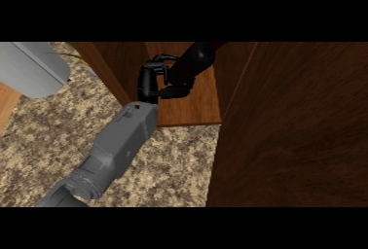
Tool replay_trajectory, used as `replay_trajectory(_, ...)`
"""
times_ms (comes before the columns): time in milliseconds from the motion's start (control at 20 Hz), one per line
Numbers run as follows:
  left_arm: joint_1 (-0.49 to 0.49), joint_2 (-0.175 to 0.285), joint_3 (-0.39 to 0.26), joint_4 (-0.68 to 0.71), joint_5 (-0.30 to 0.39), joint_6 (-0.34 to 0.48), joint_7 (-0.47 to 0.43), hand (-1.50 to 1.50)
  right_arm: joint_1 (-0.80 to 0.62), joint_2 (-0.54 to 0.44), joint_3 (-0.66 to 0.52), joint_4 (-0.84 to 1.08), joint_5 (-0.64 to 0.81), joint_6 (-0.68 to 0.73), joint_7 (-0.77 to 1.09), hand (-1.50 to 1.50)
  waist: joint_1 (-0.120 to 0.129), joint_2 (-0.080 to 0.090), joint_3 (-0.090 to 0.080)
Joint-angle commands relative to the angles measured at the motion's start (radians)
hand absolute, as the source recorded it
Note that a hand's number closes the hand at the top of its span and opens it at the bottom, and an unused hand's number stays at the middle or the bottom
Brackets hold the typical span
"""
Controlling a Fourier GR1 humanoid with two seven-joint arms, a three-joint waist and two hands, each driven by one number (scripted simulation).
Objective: Pick up the wine, place it into the cabinet and close the cabinet
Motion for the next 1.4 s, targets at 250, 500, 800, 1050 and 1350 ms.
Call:
replay_trajectory(250, -0.092, 0.0, 0.017, 0.145, -0.041, 0.139, -0.015, 1.5, 0.052, -0.005, -0.038, -0.083, -0.096, 0.032, 0.009, -1.5, -0.025, 0.005, 0.001)
replay_trajectory(500, -0.141, 0.036, 0.014, 0.19, -0.058, 0.126, 0.044, 1.5, -0.037, 0.001, 0.003, -0.022, -0.049, 0.008, 0.024, -1.5, -0.024, 0.01, -0.001)
replay_trajectory(800, -0.134, 0.062, 0.017, 0.228, -0.065, 0.129, 0.068, 1.5, -0.047, 0.004, -0.006, -0.042, -0.051, -0.006, 0.038, -1.5, -0.041, 0.015, -0.001)
replay_trajectory(1050, -0.096, 0.027, 0.046, 0.206, -0.041, 0.118, 0.031, 1.5, -0.065, 0.013, 0.019, 0.006, -0.033, 0.009, -0.002, -1.5, -0.036, 0.022, -0.002)
replay_trajectory(1350, -0.017, -0.004, 0.128, 0.17, 0.038, -0.028, -0.002, 1.5, -0.092, 0.006, -0.01, -0.046, -0.067, -0.014, 0.053, -1.5, -0.06, 0.021, -0.003)
